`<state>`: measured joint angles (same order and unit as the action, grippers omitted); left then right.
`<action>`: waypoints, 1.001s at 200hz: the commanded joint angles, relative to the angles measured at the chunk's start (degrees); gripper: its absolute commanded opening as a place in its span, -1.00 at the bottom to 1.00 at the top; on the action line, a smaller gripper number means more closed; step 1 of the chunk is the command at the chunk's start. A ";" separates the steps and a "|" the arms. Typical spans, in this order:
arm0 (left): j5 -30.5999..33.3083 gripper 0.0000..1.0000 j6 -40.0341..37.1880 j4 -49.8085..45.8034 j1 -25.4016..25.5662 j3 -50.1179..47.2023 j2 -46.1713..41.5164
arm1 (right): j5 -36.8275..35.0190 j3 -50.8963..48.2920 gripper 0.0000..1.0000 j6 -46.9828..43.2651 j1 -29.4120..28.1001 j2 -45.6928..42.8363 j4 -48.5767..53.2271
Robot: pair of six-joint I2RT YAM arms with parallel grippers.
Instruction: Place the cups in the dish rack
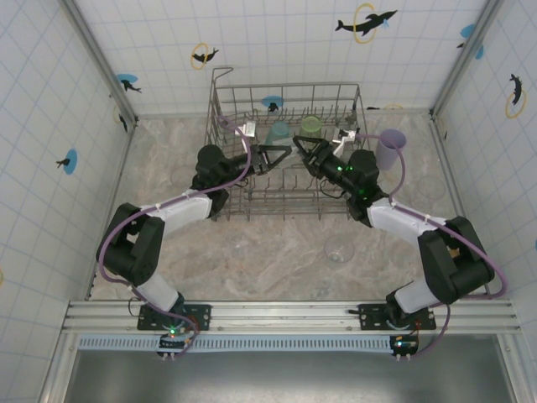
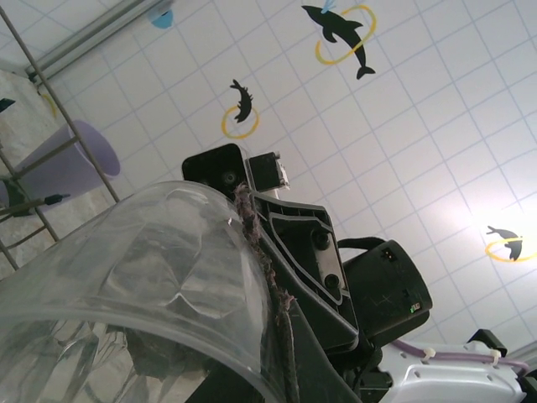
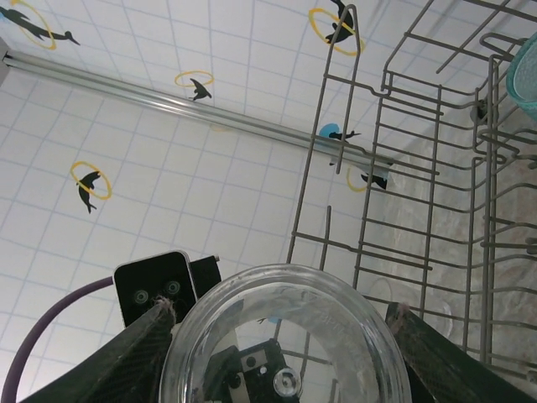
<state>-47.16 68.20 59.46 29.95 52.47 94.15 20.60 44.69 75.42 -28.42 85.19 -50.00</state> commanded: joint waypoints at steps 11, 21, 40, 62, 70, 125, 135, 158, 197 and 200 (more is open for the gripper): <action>-0.81 -0.71 -0.17 1.52 0.25 0.89 -0.16 | -1.10 -0.83 0.02 -3.33 -0.24 -1.14 0.01; -0.76 -0.57 -1.04 0.28 0.28 0.95 -0.65 | -1.73 -0.85 0.02 -4.48 -0.15 -1.84 1.59; -0.30 -0.29 -4.34 -4.75 0.26 1.31 -2.28 | -2.88 -0.66 0.00 -6.78 0.27 -3.44 4.73; 0.96 0.16 -9.82 -13.01 0.26 2.58 -4.69 | -3.96 -0.31 0.00 -9.50 0.92 -4.96 8.26; 1.48 0.32 -11.70 -15.87 0.28 2.98 -5.64 | -4.35 -0.01 0.00 -10.49 1.07 -5.35 9.56; 5.85 0.81 -21.00 -32.04 0.05 6.26 -10.91 | -7.28 3.35 0.00 -18.80 2.55 -7.13 19.53; 6.67 0.87 -21.93 -34.86 0.10 6.78 -11.26 | -8.51 4.19 0.00 -20.90 2.66 -7.39 21.77; 7.76 0.94 -25.39 -41.14 -0.05 7.99 -12.11 | -10.83 5.44 0.00 -24.57 2.84 -7.76 25.58; 10.13 0.95 -28.54 -46.66 -1.15 8.52 -13.88 | -11.72 5.81 -0.02 -25.73 4.19 -7.67 26.48; 10.35 0.95 -28.83 -47.22 -1.24 8.60 -13.98 | -11.80 6.03 -0.01 -25.99 4.25 -7.58 26.79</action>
<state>-38.89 43.77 18.33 29.74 59.22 82.26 11.00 47.72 52.62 -25.04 79.24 -24.82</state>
